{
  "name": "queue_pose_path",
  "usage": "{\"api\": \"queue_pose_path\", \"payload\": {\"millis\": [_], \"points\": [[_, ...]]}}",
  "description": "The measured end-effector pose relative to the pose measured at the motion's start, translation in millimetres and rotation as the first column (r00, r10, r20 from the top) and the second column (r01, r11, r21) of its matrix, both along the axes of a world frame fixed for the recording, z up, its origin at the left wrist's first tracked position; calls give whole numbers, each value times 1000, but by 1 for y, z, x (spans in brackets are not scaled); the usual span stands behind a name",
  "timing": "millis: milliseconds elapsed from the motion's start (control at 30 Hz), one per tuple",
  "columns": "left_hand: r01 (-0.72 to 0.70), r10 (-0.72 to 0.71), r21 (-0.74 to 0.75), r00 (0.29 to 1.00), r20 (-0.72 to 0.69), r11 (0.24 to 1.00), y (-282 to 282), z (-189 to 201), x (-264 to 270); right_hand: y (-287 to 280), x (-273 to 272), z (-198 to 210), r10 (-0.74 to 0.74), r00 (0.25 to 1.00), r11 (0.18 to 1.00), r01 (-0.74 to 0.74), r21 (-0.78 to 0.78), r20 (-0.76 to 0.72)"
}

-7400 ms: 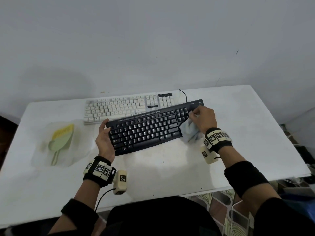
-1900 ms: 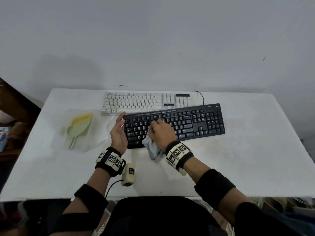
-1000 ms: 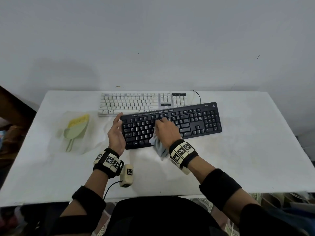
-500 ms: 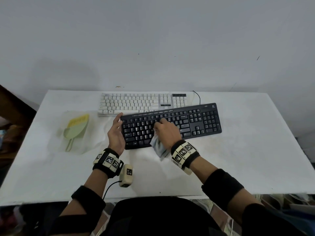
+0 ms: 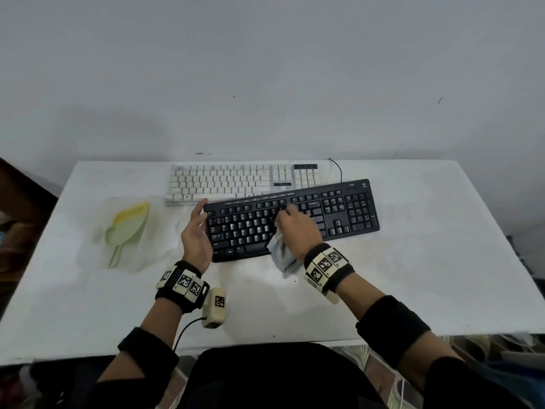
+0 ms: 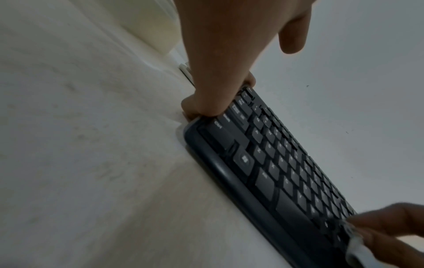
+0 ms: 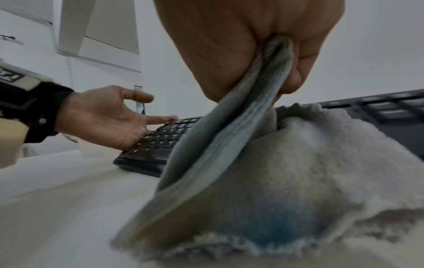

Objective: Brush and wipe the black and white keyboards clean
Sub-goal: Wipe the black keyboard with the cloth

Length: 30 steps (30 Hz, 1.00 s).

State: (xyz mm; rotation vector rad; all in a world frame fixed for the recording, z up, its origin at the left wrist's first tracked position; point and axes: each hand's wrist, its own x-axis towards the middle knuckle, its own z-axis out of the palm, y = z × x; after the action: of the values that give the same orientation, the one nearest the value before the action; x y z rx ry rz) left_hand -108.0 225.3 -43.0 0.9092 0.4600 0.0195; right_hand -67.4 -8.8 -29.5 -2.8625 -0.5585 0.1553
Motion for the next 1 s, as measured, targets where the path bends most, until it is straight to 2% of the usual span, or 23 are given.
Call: {"api": "queue_pose_path", "payload": {"millis": [167, 400, 700, 900, 1000], "points": [[-4, 4, 0, 1000, 0, 1000, 0, -1, 0, -22, 4, 3, -97, 995, 995, 98, -19, 28], [-22, 22, 20, 1000, 17, 1000, -3, -1, -1, 31, -4, 1, 80, 996, 996, -81, 37, 30], [-17, 17, 26, 1000, 7, 1000, -1, -1, 0, -24, 8, 5, -96, 993, 995, 96, 14, 70], [-34, 34, 29, 999, 8, 999, -4, 2, -1, -21, 9, 6, -58, 997, 998, 58, -1, 55], [-15, 15, 21, 1000, 16, 1000, -4, 1, -1, -35, 11, 6, -99, 993, 995, 100, -9, 68]]}}
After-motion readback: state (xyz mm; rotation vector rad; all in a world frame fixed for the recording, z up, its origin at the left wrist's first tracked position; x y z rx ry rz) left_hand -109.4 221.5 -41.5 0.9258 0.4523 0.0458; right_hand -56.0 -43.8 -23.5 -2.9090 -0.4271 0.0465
